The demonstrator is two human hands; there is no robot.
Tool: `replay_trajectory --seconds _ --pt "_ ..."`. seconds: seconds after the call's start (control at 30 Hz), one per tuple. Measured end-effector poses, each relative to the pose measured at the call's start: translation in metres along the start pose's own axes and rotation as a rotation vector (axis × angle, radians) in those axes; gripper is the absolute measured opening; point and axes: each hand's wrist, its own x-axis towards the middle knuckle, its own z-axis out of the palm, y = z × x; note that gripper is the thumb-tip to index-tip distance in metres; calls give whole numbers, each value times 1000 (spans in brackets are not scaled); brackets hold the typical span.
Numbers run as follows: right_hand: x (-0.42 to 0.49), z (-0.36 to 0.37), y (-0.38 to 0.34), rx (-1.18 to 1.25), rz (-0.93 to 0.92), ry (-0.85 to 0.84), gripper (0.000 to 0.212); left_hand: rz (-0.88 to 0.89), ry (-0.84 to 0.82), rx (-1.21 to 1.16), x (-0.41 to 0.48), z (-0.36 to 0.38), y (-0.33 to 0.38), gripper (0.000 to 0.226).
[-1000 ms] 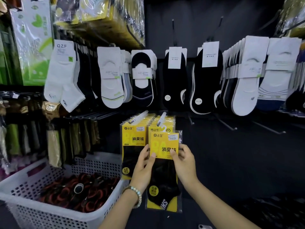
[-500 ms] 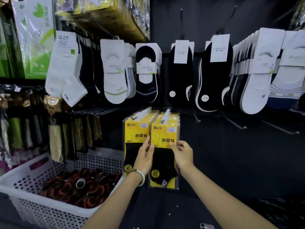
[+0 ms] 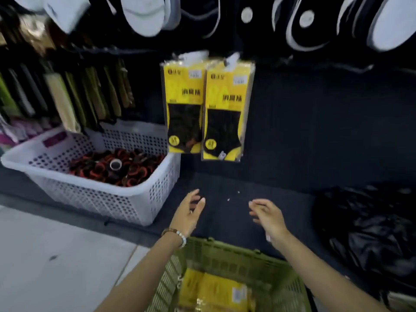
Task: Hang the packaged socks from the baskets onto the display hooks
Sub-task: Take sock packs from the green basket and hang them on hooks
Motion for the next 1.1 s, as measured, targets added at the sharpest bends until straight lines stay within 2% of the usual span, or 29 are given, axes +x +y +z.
replay_trajectory --seconds 0.2,0.3,0.4,0.53,0.6,0.67,0.77,0.83,0.9,0.97,1.03,1.07,1.1 --pt "-40 -12 169 -140 433 -48 17 -460 115 -50 -66 50 -127 34" --pt "-62 -24 230 -198 616 -51 18 -621 28 56 -86 61 -174 41" --pt "-73 -24 259 -227 692 -33 37 -749 17 91 -98 66 -209 47" --pt "-66 -3 276 -223 710 -109 40 -826 51 207 -99 69 -236 55" --pt "-61 6 282 -202 731 -150 49 -861 49 182 -94 70 -247 59" --pt "-57 12 290 -180 691 -186 63 -883 -5 148 -89 71 -256 57" --pt "-55 17 296 -275 539 -286 78 -920 -124 200 -85 70 -271 57" --pt "-54 19 296 -380 460 -344 85 -879 -98 207 -84 68 -274 53" --pt "-52 21 292 -481 360 -327 77 -759 8 197 -82 68 -271 40" --pt "-47 19 286 -565 232 -252 52 -687 136 174 -80 67 -261 30" --pt "-40 12 275 -542 144 -184 23 -613 244 205 -76 60 -246 24" --pt "-36 8 269 -515 122 -161 16 -569 272 237 -75 55 -238 22" --pt "-33 5 266 -486 117 -150 27 -519 290 272 -74 49 -232 22"
